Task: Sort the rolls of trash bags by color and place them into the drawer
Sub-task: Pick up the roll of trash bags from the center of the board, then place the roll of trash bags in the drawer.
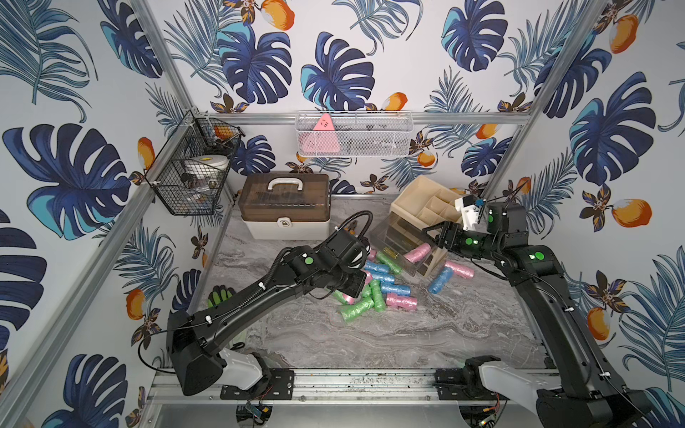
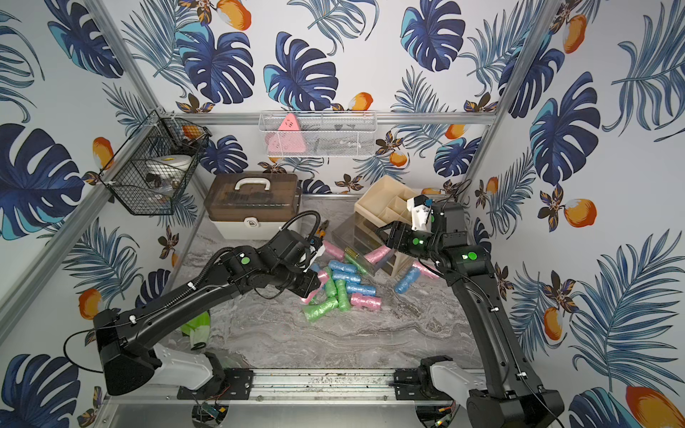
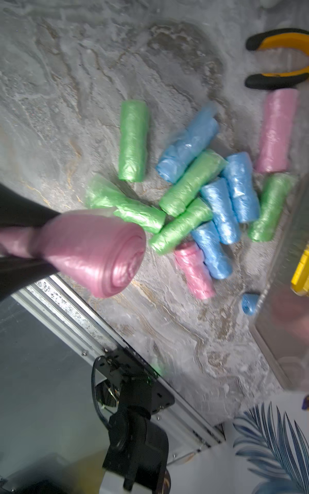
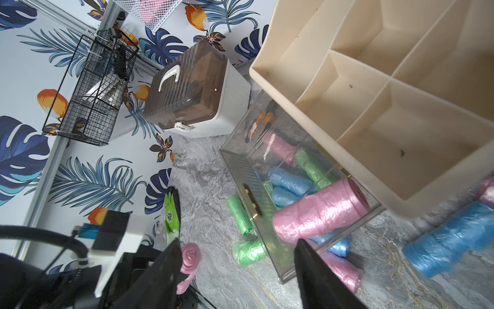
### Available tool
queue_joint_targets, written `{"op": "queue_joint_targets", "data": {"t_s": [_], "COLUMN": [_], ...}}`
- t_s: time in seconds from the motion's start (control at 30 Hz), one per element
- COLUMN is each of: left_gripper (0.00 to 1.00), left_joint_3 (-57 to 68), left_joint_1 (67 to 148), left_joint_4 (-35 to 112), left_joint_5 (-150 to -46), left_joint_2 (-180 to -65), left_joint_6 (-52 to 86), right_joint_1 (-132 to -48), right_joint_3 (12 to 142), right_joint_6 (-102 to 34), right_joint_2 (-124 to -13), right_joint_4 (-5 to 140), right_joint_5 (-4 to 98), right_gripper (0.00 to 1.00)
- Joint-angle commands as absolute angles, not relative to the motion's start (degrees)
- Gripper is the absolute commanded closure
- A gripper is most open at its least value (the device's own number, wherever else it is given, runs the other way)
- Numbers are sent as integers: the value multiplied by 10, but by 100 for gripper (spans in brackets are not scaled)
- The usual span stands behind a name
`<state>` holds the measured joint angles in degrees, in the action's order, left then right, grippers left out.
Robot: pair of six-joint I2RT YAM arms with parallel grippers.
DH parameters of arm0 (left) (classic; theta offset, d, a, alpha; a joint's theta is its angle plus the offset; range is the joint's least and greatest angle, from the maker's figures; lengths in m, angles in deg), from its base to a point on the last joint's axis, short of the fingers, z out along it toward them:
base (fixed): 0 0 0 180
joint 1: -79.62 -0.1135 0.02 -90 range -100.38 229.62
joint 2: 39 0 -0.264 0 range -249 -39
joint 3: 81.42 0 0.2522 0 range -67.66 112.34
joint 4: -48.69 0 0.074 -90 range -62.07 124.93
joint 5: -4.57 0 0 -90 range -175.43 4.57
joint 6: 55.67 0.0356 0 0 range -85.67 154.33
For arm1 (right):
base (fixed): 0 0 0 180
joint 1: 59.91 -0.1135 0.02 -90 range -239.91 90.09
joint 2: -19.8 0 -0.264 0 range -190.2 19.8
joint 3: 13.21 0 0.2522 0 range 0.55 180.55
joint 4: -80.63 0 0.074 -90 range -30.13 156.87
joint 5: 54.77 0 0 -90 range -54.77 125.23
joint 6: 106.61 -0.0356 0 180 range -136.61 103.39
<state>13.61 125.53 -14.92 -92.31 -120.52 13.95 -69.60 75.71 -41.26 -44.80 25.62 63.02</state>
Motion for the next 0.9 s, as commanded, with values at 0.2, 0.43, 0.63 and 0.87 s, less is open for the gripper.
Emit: {"op": "queue_joint_targets", "data": {"t_s": [0.2,0.43,0.63,0.87], "left_gripper": [80,81,80,80], "left_joint_3": [277,411,475,505], "left_joint_1": [1242,1241,1240,1241], "left_joint_4": [-110,-115,-70,-20], "left_joint_5": [-1001,-993,-972,-948], "left_joint_2": [-1290,-1386,-1443,-1481], "left_joint_6": [217,252,282,303], "right_joint_1": [-696,-696,-696,-696], "right_joint_3": [776,790,794,803], "right_joint_6": [-395,-390,-388,-384], "right_joint_2": [-456,-456,-446,-439], "right_joint_4": [223,191,182,174], "right_joint_5": [584,524,521,516], "right_gripper": [29,25,23,22]}}
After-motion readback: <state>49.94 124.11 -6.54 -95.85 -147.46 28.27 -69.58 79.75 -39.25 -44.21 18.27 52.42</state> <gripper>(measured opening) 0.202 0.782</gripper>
